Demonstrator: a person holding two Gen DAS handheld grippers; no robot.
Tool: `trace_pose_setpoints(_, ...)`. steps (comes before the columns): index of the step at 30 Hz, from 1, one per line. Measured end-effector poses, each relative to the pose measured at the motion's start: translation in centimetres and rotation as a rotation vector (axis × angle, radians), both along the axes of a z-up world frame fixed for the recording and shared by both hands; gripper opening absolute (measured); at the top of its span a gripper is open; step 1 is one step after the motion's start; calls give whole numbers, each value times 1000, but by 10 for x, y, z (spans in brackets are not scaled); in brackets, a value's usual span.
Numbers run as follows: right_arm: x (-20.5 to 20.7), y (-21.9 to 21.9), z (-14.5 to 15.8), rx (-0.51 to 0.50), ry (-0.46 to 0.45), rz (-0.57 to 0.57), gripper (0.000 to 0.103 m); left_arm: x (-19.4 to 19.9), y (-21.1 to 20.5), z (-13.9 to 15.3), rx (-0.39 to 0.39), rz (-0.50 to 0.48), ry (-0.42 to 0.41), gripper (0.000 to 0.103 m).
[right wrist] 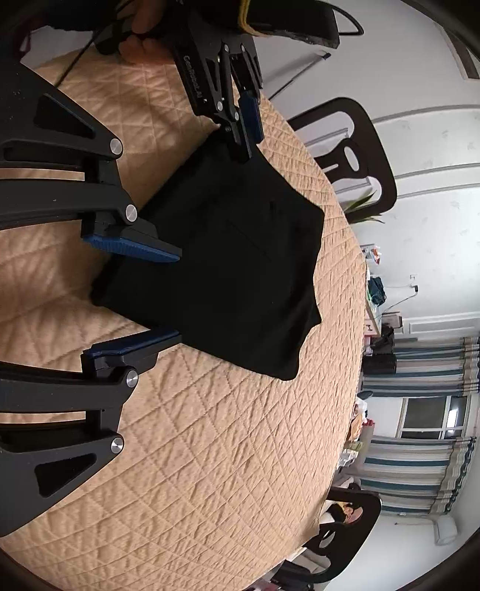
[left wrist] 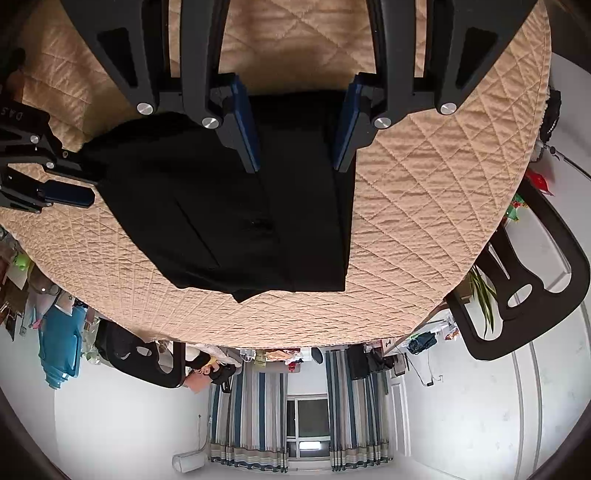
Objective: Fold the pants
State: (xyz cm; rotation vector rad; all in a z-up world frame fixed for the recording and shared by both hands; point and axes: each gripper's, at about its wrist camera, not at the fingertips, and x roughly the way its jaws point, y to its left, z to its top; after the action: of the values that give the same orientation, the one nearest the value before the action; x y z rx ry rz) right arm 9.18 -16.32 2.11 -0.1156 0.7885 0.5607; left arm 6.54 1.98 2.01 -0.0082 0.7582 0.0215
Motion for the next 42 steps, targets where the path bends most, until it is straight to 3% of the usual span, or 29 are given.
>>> trace_pose_setpoints(6,-20,-10,10,40,-1,16,39,-19,-5,6,1,-3,-1,44)
trace_pose_setpoints(14,-41,-9,9,12,-5,36,39,-37,-9,6,6,-19,-9,45)
trace_pose_setpoints(19,-35,-8,-12,-57,15,4,39,-31,-6,-10,15,-4,36,47)
trace_pose_setpoints(24,-22,-10,-22,-61,88,-25,39,-28,-6,-21,13,-10,66,47)
trace_pose_setpoints(31,-24,6,-23,-132,57,-20,46,-25,-6,-26,19,-2,77,54)
trace_pose_setpoints(36,-24,5,-24,-133,56,-25,47,-26,-5,-27,20,6,80,62)
trace_pose_setpoints(42,-24,3,-24,-130,58,-26,47,-27,-5,-27,15,11,79,63)
